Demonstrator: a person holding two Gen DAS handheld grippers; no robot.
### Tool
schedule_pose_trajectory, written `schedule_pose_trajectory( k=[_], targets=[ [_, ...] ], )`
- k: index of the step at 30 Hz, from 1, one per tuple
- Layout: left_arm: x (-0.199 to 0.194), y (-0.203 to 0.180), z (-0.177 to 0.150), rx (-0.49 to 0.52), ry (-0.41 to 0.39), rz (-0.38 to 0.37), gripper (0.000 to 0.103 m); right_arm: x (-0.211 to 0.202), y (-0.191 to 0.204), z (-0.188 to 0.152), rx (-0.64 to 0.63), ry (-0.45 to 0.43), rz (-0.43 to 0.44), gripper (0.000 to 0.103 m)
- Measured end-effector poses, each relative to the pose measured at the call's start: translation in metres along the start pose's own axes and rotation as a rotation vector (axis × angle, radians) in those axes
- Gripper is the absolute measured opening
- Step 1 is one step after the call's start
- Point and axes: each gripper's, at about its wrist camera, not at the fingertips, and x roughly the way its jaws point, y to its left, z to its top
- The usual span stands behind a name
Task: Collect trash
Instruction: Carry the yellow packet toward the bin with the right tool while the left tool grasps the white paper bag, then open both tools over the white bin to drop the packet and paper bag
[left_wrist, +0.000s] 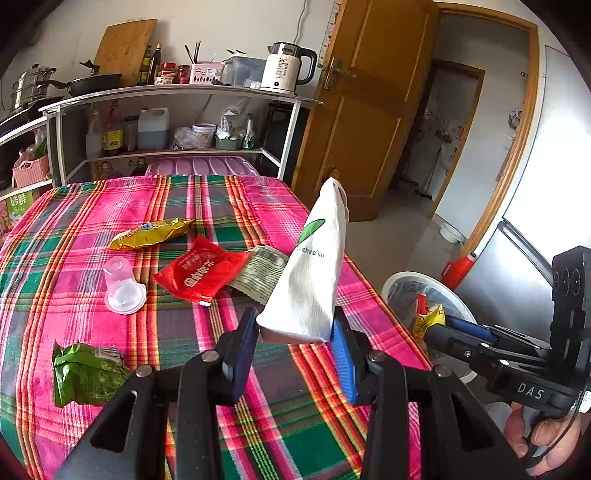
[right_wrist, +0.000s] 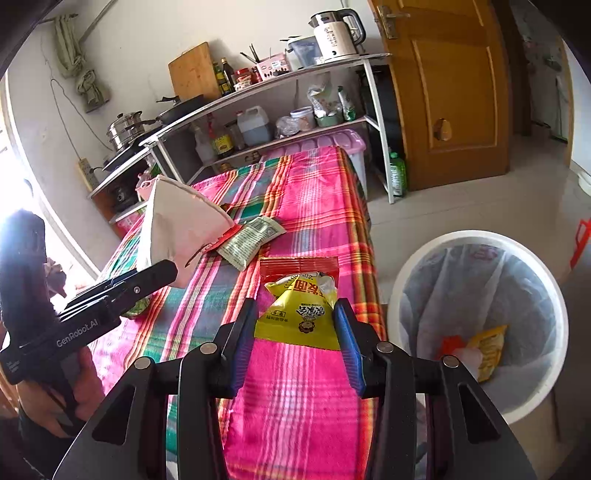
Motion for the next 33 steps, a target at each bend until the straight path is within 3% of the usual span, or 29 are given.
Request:
schedule_pose_trajectory(
  k=[17, 33],
  targets=[
    [0.019, -0.089, -0.002, 0.122, 0.037, -0.152, 0.041, -0.056, -0.067, -0.016, 0.123, -0.062, -0.127, 0.044],
    [0.057, -0.142, -0.008, 0.18, 0.093, -0.238, 0.041, -0.062, -0.118, -0.029, 0.216, -0.058, -0.184, 0.044]
  ],
)
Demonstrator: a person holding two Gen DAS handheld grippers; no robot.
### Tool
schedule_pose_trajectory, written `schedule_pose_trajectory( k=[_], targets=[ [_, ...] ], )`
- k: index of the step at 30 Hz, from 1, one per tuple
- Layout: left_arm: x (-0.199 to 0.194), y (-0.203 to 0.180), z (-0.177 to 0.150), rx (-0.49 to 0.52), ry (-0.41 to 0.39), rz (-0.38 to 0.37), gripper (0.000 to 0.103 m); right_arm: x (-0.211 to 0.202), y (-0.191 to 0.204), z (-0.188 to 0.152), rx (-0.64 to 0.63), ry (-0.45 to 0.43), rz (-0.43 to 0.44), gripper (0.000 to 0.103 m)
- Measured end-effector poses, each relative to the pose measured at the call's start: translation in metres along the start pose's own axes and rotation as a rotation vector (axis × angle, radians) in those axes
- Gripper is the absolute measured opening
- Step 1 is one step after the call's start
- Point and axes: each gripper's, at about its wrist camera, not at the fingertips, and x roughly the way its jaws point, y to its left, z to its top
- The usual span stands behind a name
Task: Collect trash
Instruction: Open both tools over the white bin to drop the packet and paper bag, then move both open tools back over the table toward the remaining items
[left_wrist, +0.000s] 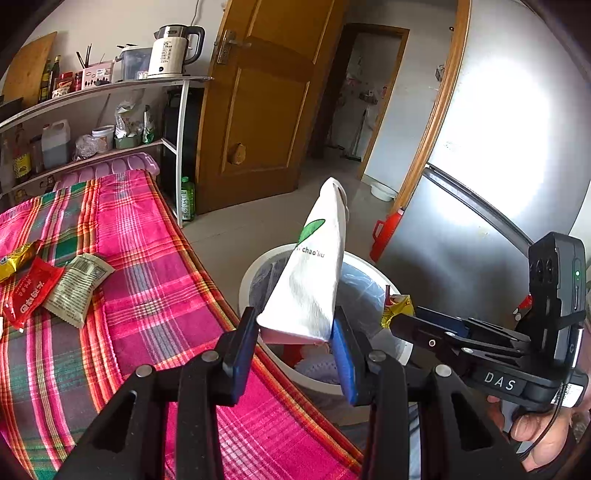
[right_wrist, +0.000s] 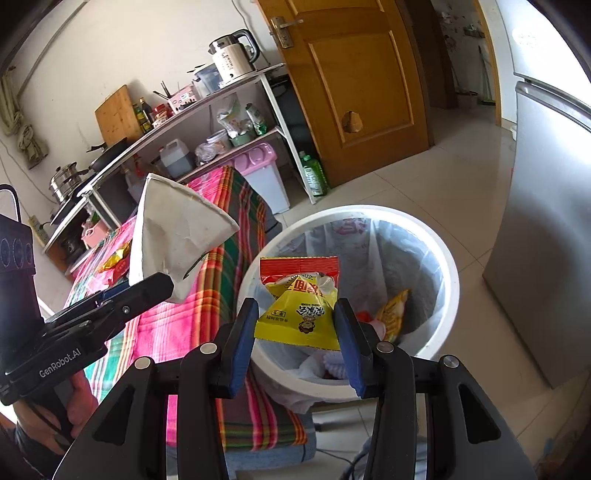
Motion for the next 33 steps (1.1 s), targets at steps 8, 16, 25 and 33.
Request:
schedule_pose_trajectory(
  k=[8, 16, 25, 33],
  targets=[
    [0.029, -0.003, 0.001, 0.002, 0.034, -0.014, 0.041, 0.011, -0.017, 0.002, 0.017, 0.013, -0.038, 0.044],
    [0.049, -0.006, -0.001, -0.008, 0.065, -0.023, 0.045, 0.015, -0.025, 0.001, 0.024, 0.007, -0.059, 0.044],
    [0.041, -0.006, 0.0, -0.006, 0.044, -0.028, 0.048, 0.006, -0.019, 0.003, 0.006, -0.014, -0.051, 0.045],
    [0.013, -0.003, -0.001, -0.006, -0.002, -0.012, 0.048, -0.01, 0.002, 0.001, -0.033, -0.045, -0.025, 0.045]
  ],
)
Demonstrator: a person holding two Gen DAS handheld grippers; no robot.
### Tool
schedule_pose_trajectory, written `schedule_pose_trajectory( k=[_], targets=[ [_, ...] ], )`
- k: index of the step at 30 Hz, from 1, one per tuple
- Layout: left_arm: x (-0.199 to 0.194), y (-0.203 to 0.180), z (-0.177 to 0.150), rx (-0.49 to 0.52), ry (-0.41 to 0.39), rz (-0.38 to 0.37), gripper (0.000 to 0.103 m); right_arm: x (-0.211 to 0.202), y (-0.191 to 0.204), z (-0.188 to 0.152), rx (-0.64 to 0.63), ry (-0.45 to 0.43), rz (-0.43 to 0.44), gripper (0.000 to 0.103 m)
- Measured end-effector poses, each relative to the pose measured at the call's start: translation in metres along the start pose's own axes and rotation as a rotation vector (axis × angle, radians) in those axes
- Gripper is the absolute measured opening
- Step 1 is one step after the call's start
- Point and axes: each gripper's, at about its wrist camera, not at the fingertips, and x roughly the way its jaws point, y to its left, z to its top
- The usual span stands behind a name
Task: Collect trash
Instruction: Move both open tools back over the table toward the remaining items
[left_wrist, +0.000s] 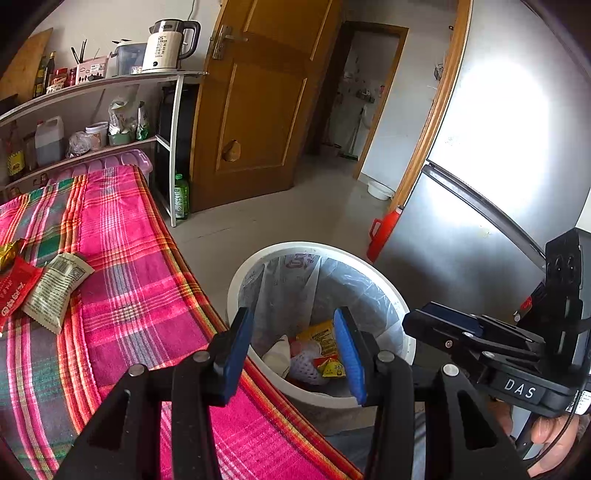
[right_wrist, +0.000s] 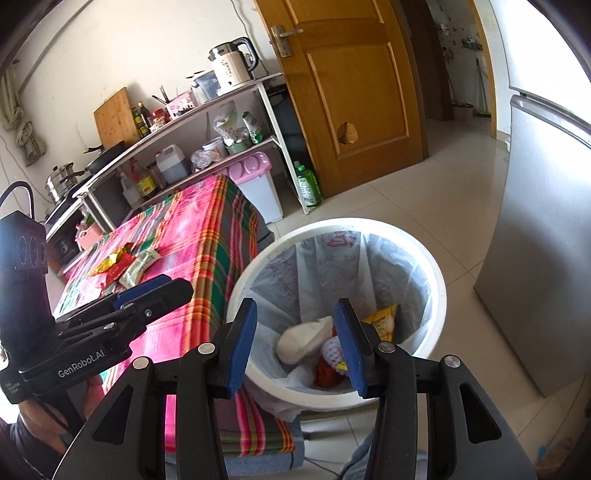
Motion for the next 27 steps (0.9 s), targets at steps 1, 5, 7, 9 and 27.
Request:
schedule_pose_trajectory(
  k=[1, 5, 7, 9, 27],
  targets=[
    [-0.005, 0.001, -0.001, 0.0, -0.007, 0.003, 0.048, -0.002, 0.004, 0.0, -0.008, -0.005, 0.005, 0.045],
    [-0.026, 0.007, -0.005, -0.003, -0.042, 0.017, 0.048, -0.01, 0.017, -0.001, -0.029, -0.029, 0.034, 0.045],
    [-0.037, 0.011, -0.008, -0.008, -0.057, 0.023, 0.048, -0.013, 0.025, -0.003, -0.042, -0.04, 0.052, 0.045],
    [-0.048, 0.016, -0.011, -0.014, -0.071, 0.031, 0.048, -0.014, 0.033, -0.004, -0.057, -0.049, 0.073, 0.045],
    [-0.117, 0.085, -0.05, -0.134, -0.144, 0.222, 0.048, 0.004, 0.114, -0.018, -0.208, -0.001, 0.207, 0.045]
  ],
)
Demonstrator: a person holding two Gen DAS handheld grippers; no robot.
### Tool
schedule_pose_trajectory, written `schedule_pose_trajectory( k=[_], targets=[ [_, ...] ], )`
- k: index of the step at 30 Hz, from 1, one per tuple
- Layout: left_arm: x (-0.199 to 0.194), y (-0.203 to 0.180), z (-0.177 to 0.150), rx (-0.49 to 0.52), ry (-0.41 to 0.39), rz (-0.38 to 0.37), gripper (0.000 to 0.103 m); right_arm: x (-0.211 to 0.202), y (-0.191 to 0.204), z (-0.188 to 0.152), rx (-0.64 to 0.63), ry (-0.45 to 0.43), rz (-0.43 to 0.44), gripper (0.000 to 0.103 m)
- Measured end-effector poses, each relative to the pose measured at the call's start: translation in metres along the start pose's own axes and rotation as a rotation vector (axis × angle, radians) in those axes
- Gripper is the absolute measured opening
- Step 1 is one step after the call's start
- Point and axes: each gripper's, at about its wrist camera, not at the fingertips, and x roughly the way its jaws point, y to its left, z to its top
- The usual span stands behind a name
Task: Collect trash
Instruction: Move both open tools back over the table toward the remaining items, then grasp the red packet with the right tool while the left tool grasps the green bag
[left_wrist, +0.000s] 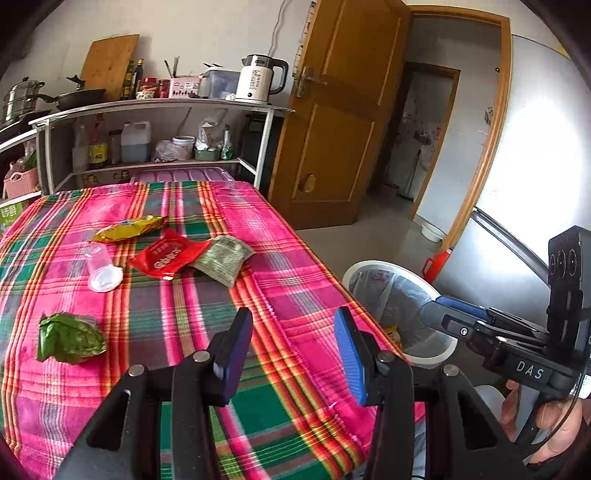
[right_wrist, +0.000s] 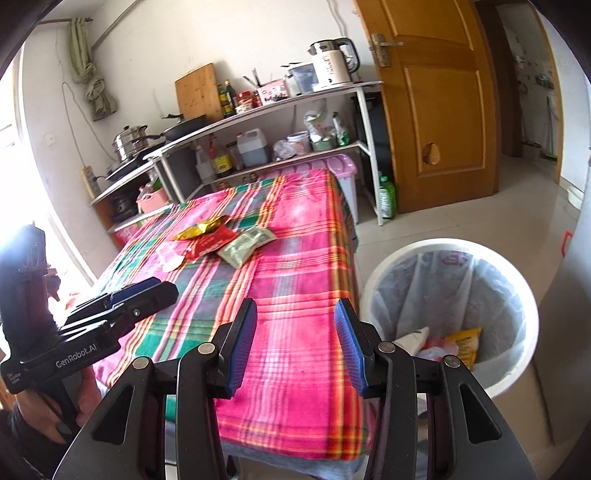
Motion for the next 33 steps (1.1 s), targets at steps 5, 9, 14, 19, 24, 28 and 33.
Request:
schedule_pose_trajectory(
  k=[5, 9, 14, 19, 24, 28, 33],
  targets=[
    [-0.019, 0.035, -0.005, -0.044, -0.031, 0.076, 0.048, 0.013, 0.02, 0.004, -0.036, 0.022, 0.027, 0.046],
    [-0.036, 0.069, -0.007, -0.09, -0.063, 0.153, 0.061, 0.022, 0.033, 0.008, -0.06, 0.027, 0.043, 0.05],
    [-0.047, 0.114, -0.009, -0.171, -0.077, 0.251, 0.064, 0.041, 0.048, 0.014, -0.083, 0.046, 0.059, 0.05],
    [-0.042, 0.142, -0.013, -0.214, -0.06, 0.304, 0.064, 0.057, 0.062, 0.02, -0.1, 0.07, 0.073, 0.05],
    [-0.028, 0.156, -0.019, -0.236, -0.009, 0.329, 0.064, 0.076, 0.075, 0.027, -0.111, 0.094, 0.089, 0.05],
    [-0.016, 0.164, -0.021, -0.259, 0.048, 0.338, 0.064, 0.094, 0.08, 0.032, -0.095, 0.126, 0.11, 0.05],
    [-0.008, 0.169, -0.02, -0.279, 0.069, 0.31, 0.062, 0.122, 0.087, 0.04, -0.055, 0.183, 0.154, 0.05]
  ],
)
